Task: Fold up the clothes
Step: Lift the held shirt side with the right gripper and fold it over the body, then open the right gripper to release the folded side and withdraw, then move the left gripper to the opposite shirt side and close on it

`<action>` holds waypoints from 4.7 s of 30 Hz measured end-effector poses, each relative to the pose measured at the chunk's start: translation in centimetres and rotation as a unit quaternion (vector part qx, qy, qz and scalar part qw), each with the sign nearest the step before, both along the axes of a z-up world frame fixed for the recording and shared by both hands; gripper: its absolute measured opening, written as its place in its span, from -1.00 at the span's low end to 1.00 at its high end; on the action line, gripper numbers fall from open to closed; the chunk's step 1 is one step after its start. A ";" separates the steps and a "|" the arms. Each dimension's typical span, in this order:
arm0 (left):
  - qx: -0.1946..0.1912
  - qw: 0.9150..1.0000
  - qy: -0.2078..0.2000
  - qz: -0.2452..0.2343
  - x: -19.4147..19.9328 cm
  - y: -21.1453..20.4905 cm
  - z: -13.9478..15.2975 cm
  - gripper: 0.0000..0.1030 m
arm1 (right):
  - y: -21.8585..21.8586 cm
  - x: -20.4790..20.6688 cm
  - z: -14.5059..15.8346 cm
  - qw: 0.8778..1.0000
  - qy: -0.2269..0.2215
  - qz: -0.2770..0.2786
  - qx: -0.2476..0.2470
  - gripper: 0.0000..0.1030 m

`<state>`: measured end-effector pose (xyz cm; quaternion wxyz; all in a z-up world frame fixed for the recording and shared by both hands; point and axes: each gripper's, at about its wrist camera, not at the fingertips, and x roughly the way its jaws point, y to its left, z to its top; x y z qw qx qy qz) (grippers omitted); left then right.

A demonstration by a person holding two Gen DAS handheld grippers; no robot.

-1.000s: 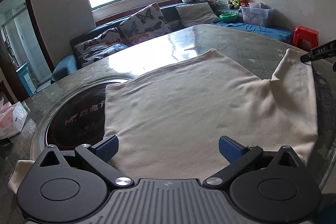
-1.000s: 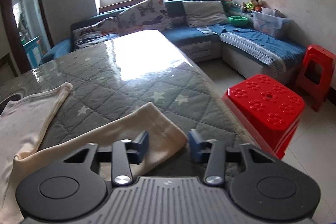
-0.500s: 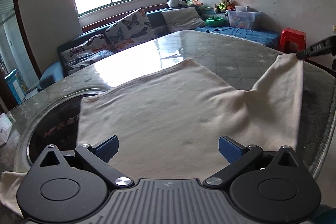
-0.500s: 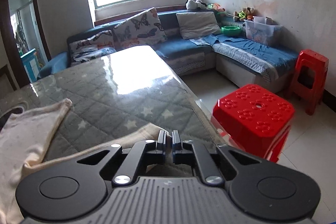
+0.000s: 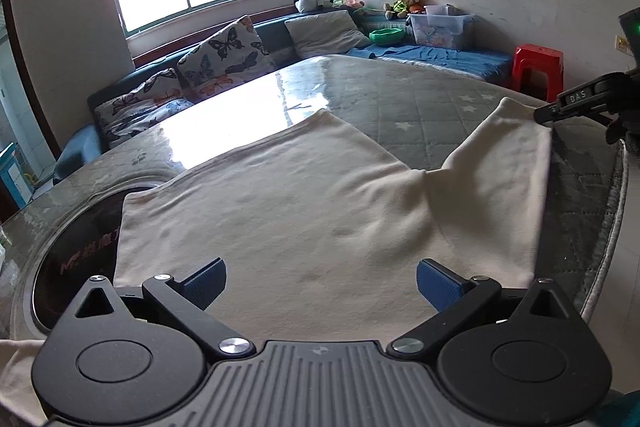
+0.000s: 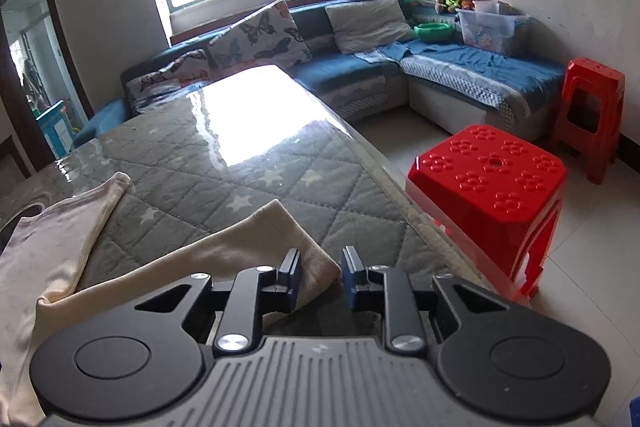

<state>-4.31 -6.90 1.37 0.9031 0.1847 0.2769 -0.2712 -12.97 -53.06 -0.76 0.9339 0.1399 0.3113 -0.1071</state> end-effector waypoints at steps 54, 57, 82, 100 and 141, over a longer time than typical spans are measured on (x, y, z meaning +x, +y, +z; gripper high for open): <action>-0.086 0.987 0.019 0.137 -2.2 13.2 0.3 1.00 | 33.6 4.6 10.3 0.876 -0.040 0.480 -0.035 -0.82; -0.084 0.987 0.016 0.136 -2.2 13.1 0.3 0.98 | 32.5 4.5 10.7 0.880 -0.042 0.471 -0.045 -0.82; -0.056 0.989 0.035 0.133 -0.3 11.4 -0.4 -0.71 | 20.4 4.3 4.4 0.926 0.045 0.363 -0.091 -0.45; -0.045 0.991 0.014 0.129 -0.8 11.2 0.9 -0.73 | 19.7 4.8 4.2 0.933 0.019 0.351 -0.080 -0.47; -0.049 0.933 -0.017 0.357 3.0 24.2 0.9 0.45 | 35.2 5.3 3.6 0.814 0.027 0.570 -0.107 -0.06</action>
